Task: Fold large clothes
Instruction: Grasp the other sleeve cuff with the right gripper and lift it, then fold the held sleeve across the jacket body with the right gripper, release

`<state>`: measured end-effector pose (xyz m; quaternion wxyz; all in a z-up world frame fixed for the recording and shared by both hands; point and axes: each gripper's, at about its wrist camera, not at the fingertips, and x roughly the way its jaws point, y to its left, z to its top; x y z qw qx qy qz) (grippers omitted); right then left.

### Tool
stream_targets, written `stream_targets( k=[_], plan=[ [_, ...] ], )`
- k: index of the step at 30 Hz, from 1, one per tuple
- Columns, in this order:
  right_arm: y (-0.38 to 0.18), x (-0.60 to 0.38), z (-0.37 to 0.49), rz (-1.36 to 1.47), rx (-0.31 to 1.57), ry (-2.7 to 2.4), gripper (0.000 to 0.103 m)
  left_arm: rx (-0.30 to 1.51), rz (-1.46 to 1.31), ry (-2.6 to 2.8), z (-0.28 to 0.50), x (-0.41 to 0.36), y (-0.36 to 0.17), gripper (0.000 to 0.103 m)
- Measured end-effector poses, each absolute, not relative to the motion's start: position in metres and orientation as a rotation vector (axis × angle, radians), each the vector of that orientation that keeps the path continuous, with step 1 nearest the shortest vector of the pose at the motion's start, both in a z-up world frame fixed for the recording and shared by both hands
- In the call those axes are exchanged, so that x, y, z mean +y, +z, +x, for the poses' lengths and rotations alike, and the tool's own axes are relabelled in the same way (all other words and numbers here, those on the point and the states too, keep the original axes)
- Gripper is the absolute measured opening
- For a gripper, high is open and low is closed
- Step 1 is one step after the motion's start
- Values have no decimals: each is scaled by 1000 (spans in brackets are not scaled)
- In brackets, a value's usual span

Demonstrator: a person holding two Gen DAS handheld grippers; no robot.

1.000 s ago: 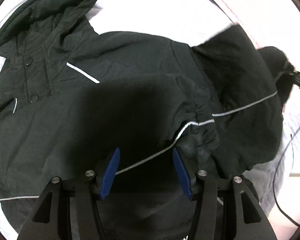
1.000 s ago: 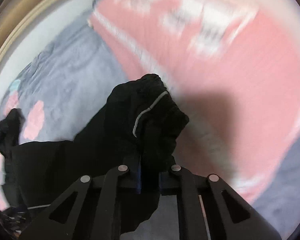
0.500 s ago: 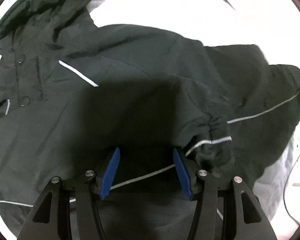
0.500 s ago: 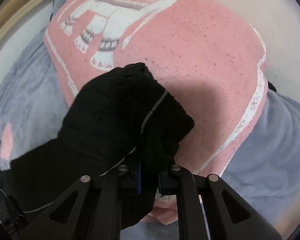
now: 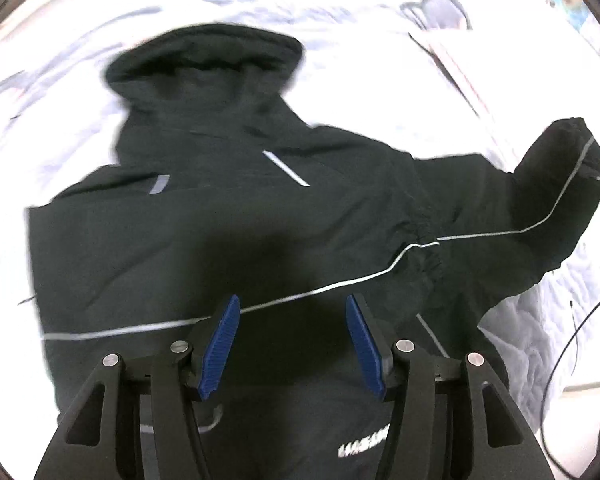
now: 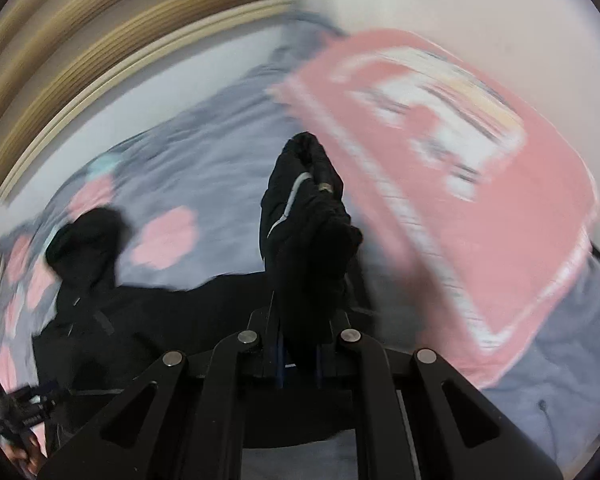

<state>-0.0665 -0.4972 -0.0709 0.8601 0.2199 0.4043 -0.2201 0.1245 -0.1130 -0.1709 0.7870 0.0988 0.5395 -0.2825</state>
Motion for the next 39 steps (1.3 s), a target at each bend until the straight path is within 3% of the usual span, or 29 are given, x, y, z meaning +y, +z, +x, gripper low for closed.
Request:
stream_targets(
  k=[12,17,24,29,32,39],
  plan=[
    [-56,-227,49,273,938,-33,12,1126,78,-453,93,34,-153,57],
    [-86,-132,97,227,996,111,12,1129,58,-383,98,86,-152,56],
    [-187,-53,149,173,1213,176,12,1149,-4,-289,119,133,-165,56],
    [-235,-38,166,199,1326,226,22,1155,-48,-282,135,136,-174,57],
    [-226,-48,161,256,1337,339,43,1164,-123,-370,146,131,-180,56],
    [-182,-141,104,289,1229,234,54,1220,-245,-538,188,91,-199,57]
  ],
)
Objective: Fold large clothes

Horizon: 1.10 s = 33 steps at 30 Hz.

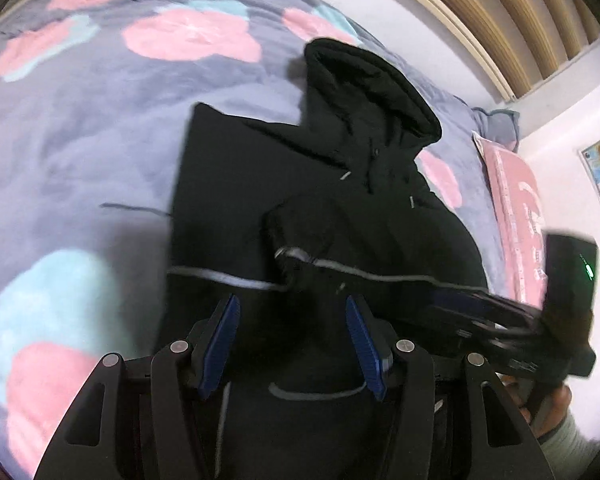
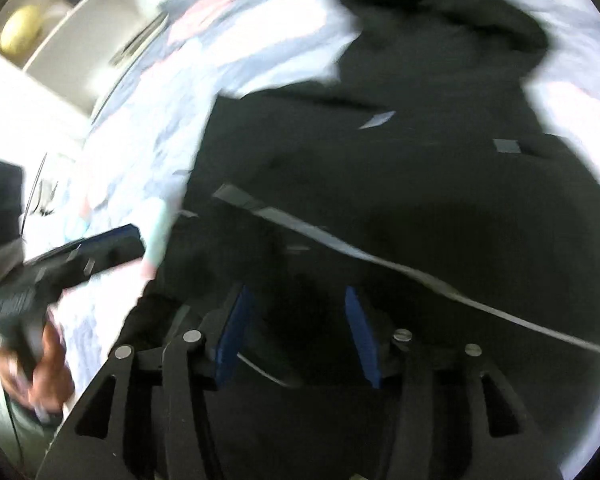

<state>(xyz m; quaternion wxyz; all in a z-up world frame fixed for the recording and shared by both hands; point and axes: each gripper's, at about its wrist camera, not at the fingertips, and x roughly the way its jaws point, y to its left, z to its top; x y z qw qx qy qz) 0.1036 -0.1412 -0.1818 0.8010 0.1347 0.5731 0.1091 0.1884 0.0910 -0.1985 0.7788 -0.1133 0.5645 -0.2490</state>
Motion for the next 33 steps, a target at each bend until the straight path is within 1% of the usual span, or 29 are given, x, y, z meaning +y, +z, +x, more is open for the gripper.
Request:
stream_targets(
  k=[3,7,12,13,14,15,17,21,23,25,27,28,30,33],
  plan=[
    [-176,-186,81,286,1217,110,54,1233,-268,-571,201,75,-206,57],
    [-169,-238,61,313,1203,-9,54,1259,-179,-454,217,57,-221,57],
    [-170,-267,55,340,1218,-82,54,1341,-186,-532,225,34,-252,56],
    [-173,-264,58,333,1223,-87,54,1331,-180,-542,224,28,-255,49],
    [-173,-262,59,323,1225,-96,54,1315,-160,-534,224,22,-256,29],
    [-173,-262,59,306,1223,-114,54,1304,-133,-523,224,19,-254,26],
    [-169,-264,59,298,1213,-137,54,1227,-122,-519,219,20,-232,23],
    [-168,-272,63,345,1192,-147,54,1113,-215,-475,214,63,-184,22],
    [-172,-272,69,328,1193,-161,54,1131,-246,-456,218,83,-184,23],
    [-184,-267,79,286,1205,-179,54,1189,-241,-428,222,94,-203,25],
    [-207,-265,90,243,1248,-210,54,1318,-189,-379,226,94,-246,31],
    [-219,-266,93,233,1275,-229,54,1346,-176,-372,225,91,-261,32],
    [-250,-269,98,227,1320,-260,54,1319,-139,-381,222,84,-278,37],
    [-259,-268,100,196,1298,-279,58,1299,-62,-365,220,71,-276,39]
  ],
)
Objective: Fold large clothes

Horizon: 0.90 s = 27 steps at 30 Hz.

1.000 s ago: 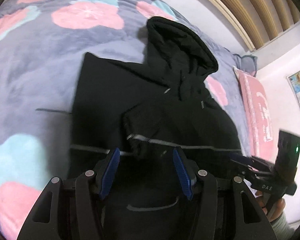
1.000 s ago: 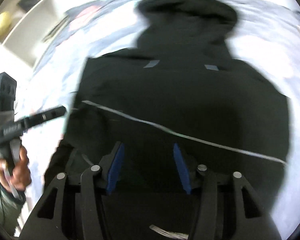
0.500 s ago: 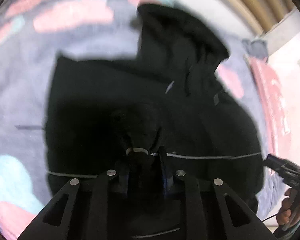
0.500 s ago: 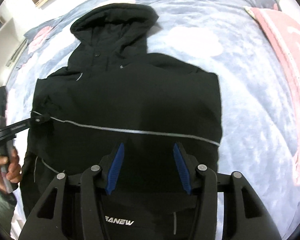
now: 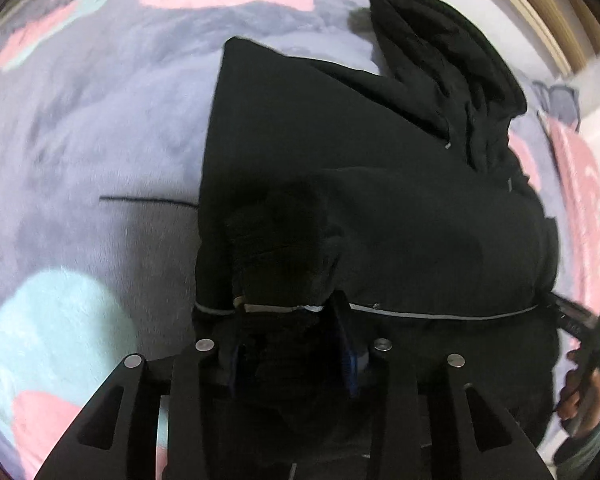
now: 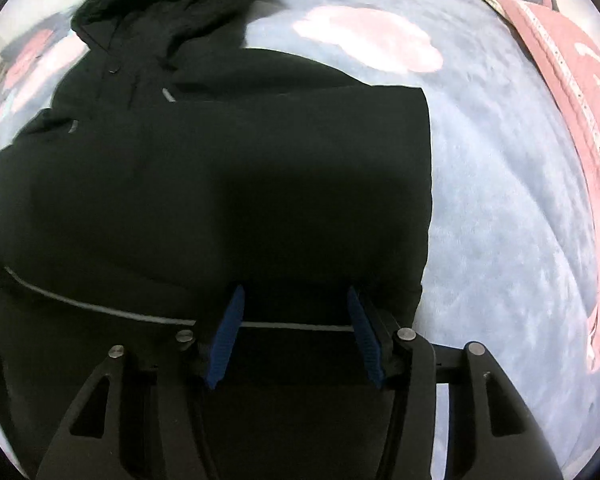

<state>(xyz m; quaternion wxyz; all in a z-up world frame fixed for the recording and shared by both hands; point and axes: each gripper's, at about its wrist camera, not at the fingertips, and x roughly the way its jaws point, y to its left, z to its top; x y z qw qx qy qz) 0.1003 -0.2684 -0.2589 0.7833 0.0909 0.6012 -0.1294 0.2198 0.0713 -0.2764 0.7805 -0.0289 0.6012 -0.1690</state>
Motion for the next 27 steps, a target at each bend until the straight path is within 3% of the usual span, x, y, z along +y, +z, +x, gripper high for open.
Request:
stream_targets(
  k=[8,12,14,20,24,27],
  plan=[
    [-233,-277,95,267,1288,-244,59,1165,-54,-315,211,107,-210,41],
    [-210,-272,80,380,1210,-128,72,1109,-171,-337,214,128,-177,41],
    [-204,-255,79,338,1191,-106,74,1106,-203,-388,217,116,-173,42],
    [-228,-213,104,145,1224,-111,74,1195,-61,-506,219,31,-213,45],
    [-260,-210,110,114,1262,-123,74,1273,-23,-454,230,16,-268,45],
    [-267,-210,113,99,1280,-121,75,1271,9,-458,232,14,-271,45]
  ],
)
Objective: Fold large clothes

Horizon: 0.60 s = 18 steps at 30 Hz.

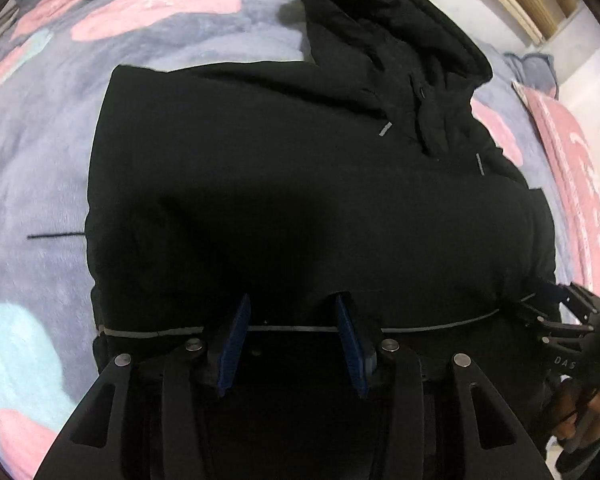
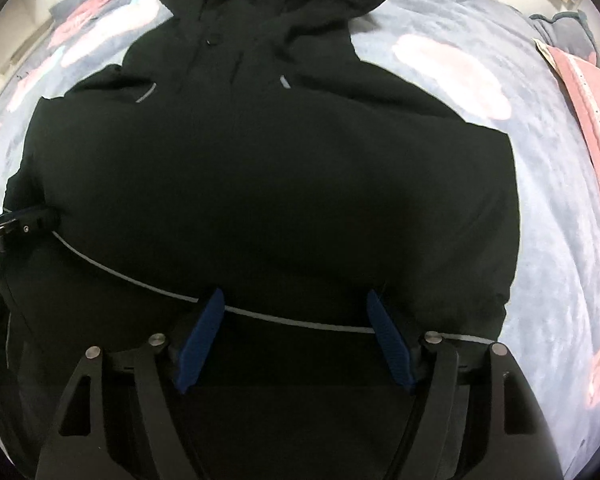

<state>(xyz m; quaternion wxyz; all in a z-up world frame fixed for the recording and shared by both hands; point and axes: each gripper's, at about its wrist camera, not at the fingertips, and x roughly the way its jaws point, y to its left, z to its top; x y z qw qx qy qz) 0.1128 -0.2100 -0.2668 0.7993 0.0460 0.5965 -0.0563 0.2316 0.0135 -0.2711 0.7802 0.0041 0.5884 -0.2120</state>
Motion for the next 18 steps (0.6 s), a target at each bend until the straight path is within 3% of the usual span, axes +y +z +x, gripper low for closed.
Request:
stream_targets(
  k=[6,9,13,18],
  plan=[
    [-238,-212,121,94,1259,-97,75,1183,31,-515,227,13,-225,45],
    [-217,-207,128,76,1180,-78,75,1148,18,-489,225,17,-213,54],
    [-218,-210,159,91,1166,-107,75,1176,22,-416,238,20,-231,56],
    [-270,-222,182,137,1265,-145,75,1212,134,-392,242,14,-267,57]
  ],
)
